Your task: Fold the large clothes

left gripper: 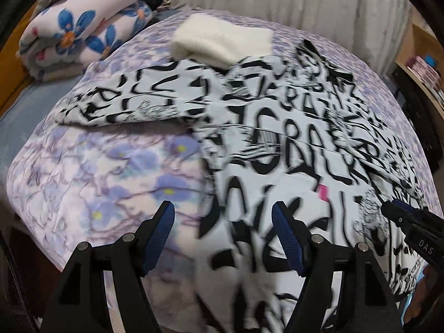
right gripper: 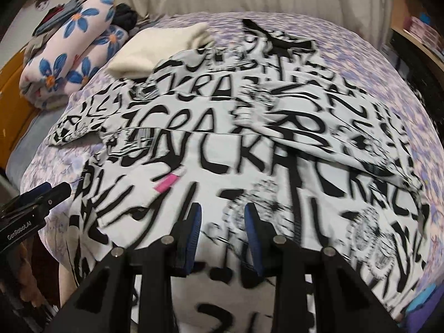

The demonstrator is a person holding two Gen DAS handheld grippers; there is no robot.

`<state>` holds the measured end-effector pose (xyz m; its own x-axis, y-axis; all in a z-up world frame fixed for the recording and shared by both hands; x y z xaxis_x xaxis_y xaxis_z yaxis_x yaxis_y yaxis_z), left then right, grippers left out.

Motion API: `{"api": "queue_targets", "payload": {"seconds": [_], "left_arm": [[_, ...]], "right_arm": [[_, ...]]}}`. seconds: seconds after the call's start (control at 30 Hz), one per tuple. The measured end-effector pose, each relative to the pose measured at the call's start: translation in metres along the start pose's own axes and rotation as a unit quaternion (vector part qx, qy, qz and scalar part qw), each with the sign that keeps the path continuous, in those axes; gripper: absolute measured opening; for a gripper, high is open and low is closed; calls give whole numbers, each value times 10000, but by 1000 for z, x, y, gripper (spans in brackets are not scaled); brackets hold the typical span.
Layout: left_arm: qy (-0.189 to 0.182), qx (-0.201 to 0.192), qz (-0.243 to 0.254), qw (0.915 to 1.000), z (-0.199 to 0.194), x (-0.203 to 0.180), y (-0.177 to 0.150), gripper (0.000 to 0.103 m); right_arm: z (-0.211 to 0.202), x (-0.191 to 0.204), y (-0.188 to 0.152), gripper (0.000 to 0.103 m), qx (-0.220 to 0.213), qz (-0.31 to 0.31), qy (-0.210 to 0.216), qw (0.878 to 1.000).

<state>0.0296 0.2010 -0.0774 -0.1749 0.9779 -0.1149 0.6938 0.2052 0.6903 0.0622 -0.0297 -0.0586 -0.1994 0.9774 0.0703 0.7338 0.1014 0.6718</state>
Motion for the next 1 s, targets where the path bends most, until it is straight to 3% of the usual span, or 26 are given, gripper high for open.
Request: {"api": "queue_targets", "payload": {"seconds": [0.33,0.6,1.0], "left_arm": [[239,101,-615,9978,43,70,13,71],[146,247,-1195,9924,93,118,29,71],[-312,179,-2434,9693,160,194,65,71]], "right_arm": [[40,63,25,32,-104,-306,305,9990],[83,106,39,32,6,-482,542,9974],[140,136,72,32,-105,-488,669,9965]]}}
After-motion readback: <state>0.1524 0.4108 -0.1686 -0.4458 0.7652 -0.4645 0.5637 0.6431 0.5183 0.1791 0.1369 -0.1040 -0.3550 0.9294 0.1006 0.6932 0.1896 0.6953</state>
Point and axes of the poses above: each gripper's, at about its wrist camera, not at the fingertips, and z roughly the way its jaws point, x to its left, y to its top, the point moved 2 cm from there along z, roughly the way its jaws point, and after that the axes turned 12 degrees about -x, right-handed, at the moved point
